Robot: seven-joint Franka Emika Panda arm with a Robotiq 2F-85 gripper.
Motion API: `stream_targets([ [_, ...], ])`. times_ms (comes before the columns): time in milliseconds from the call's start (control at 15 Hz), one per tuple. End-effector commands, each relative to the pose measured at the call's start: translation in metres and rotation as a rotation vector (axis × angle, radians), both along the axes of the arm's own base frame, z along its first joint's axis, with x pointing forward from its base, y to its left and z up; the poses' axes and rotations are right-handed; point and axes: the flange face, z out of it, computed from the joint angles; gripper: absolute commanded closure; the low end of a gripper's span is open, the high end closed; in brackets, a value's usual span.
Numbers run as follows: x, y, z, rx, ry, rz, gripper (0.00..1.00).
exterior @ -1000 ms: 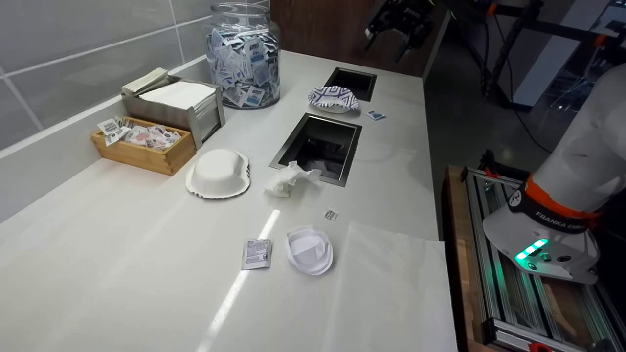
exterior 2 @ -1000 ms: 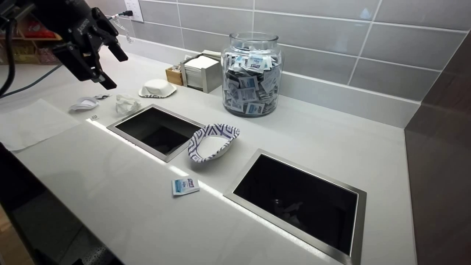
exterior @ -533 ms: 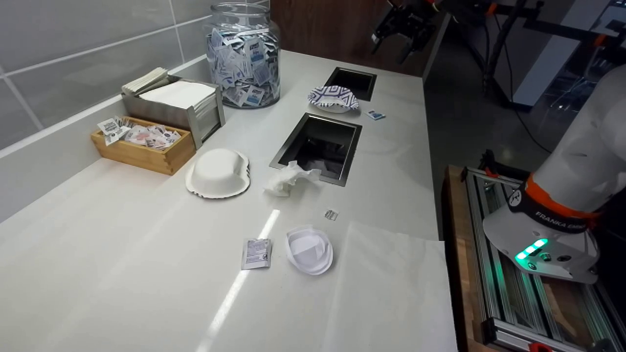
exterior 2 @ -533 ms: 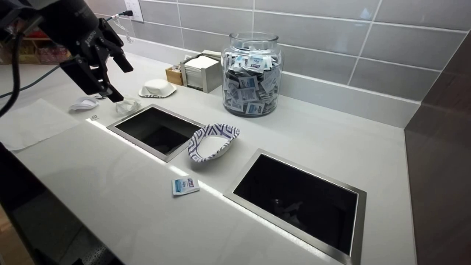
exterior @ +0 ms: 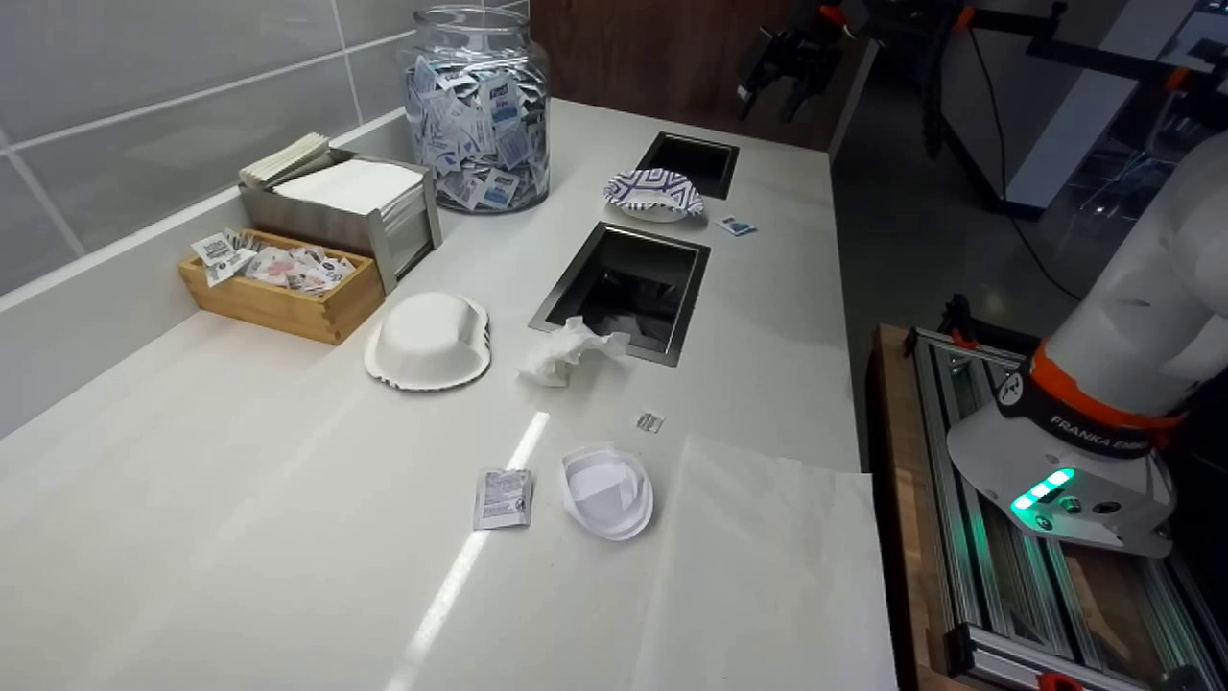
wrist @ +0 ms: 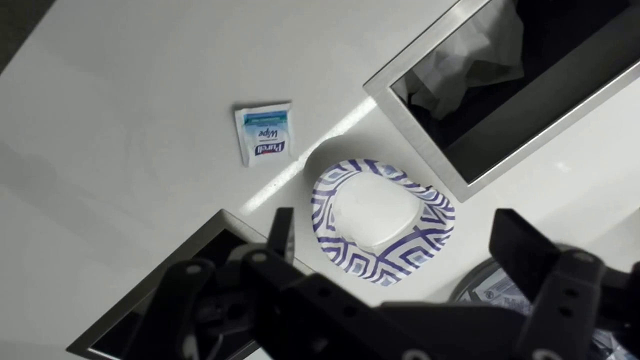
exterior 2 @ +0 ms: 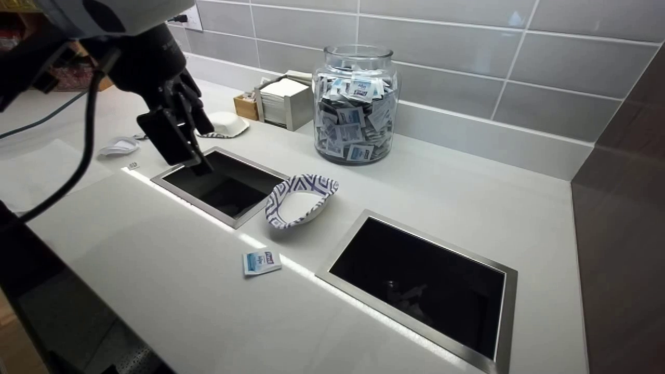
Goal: Pick up the paper bowl, press the paper bowl on the kitchen counter three times and put it into the left bin
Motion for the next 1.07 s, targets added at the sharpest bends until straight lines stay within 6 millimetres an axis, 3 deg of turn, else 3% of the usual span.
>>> stream_targets([
  [0, 0.034, -0.033, -0.008, -0.031, 0.065, 0.026, 0.0],
  [133, 0.052, -0.048, -0.012, -0.038, 0.082, 0.031, 0.0],
  [200, 0.033, -0.03, -0.003, -0.034, 0.035, 0.014, 0.0],
  [400, 0.051, -0.044, -0.012, -0.045, 0.06, 0.016, 0.0],
  [600, 0.054, -0.046, -0.013, -0.048, 0.064, 0.017, 0.0],
  [667, 0.057, -0.057, -0.022, -0.061, 0.082, 0.015, 0.0],
  [1000, 0.077, -0.075, -0.044, -0.085, 0.121, 0.068, 0.0],
])
